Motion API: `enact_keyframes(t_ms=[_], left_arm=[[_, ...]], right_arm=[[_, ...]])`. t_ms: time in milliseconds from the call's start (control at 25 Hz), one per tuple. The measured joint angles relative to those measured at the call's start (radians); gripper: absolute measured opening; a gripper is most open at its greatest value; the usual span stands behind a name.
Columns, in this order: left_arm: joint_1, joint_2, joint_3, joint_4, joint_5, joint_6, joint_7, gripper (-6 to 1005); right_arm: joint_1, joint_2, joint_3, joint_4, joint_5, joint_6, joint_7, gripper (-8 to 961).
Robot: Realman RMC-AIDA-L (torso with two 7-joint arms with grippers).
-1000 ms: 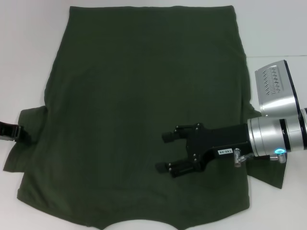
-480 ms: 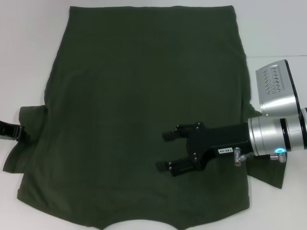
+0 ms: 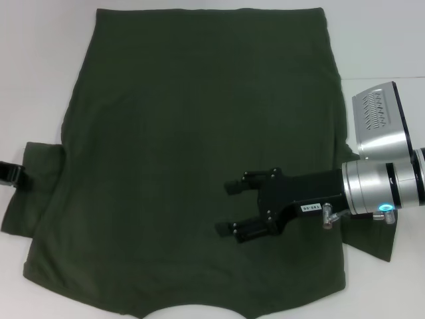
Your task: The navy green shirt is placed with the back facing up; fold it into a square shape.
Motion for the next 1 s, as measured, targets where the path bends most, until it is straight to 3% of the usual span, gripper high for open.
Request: enact_keyframes(t_ms=[360, 1000], left_arm=[[-0.04, 0.032, 0.006, 0.039, 0.005, 0.072, 0.0, 27], [-0.098, 0.086, 0.113, 0.11, 0.009, 0.191, -0.05, 27]], right_arm=[[-0.004, 0.0, 0.0, 0.0, 0.0, 0.0, 0.0, 916], [-0.019, 0.006, 0.0, 0.003, 0.0, 0.032, -0.01, 915]])
